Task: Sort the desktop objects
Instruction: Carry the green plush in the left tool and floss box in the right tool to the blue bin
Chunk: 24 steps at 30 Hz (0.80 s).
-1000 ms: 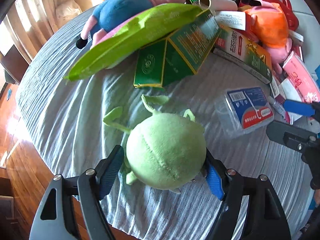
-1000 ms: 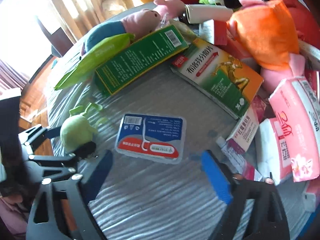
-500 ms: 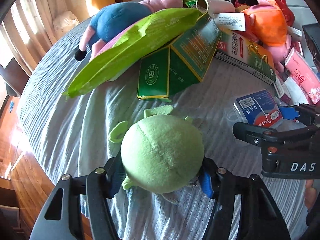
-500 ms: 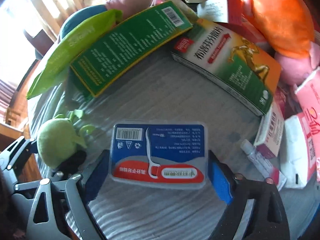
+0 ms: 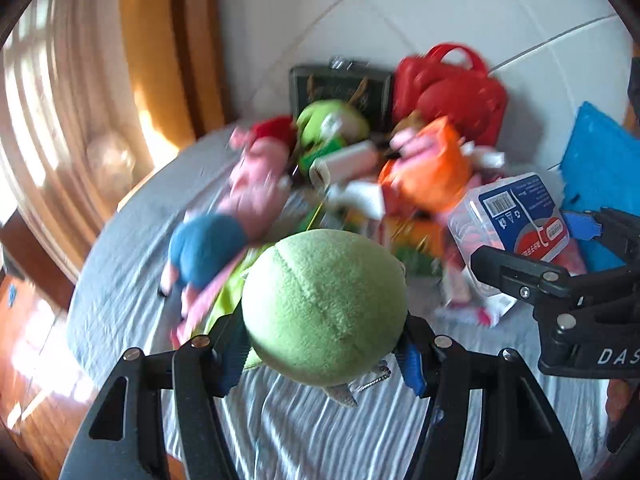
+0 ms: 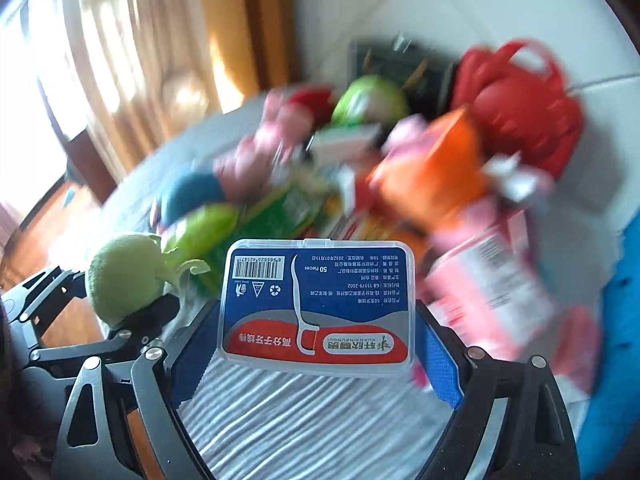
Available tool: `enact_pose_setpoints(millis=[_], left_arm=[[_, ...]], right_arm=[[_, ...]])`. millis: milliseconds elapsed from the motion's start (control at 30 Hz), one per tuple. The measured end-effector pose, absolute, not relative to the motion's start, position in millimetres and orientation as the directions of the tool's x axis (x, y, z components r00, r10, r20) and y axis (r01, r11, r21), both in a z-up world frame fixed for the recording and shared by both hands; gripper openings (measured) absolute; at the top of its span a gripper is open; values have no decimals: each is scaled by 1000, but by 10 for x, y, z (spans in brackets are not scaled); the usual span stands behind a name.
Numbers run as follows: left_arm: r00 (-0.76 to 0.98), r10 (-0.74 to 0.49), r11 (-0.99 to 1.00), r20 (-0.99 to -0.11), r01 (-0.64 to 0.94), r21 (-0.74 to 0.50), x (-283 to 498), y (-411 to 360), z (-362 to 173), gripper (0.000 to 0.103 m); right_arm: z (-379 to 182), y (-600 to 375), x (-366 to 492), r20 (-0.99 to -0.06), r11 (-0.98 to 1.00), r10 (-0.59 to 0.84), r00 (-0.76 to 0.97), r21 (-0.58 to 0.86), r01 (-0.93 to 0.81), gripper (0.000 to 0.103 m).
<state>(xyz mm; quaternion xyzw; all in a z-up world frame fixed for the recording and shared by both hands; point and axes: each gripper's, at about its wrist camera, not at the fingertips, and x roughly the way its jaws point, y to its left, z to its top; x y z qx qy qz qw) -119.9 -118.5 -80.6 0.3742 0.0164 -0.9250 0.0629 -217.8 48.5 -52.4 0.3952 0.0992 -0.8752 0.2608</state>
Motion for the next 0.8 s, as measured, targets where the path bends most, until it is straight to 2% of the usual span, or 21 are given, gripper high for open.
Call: enact_pose_setpoints(millis=[200,367,567,800], left_arm=[[-823,11,-998,-568,-42,42,-1356,-564,-121,61],[-858,160,-975,-489,-213,56,-1393,116,256,61],[-829,352,-909,-434,-414,52,-1342,1077,564,61],[-765,500,-819,-406,-570,66,-1152,2195,851,61]], right_arm=[[205,1031,-1939,-604,-928,-274,-748,-38,371,91],[696,1618,-1585,-495,-982,-98,-864,-94,166,91],[1063,2430,-1154,-397,-986,148,-906,-133,-103,91],[1332,3489,-626,-355,-923,386,-852,-138,-360,91]])
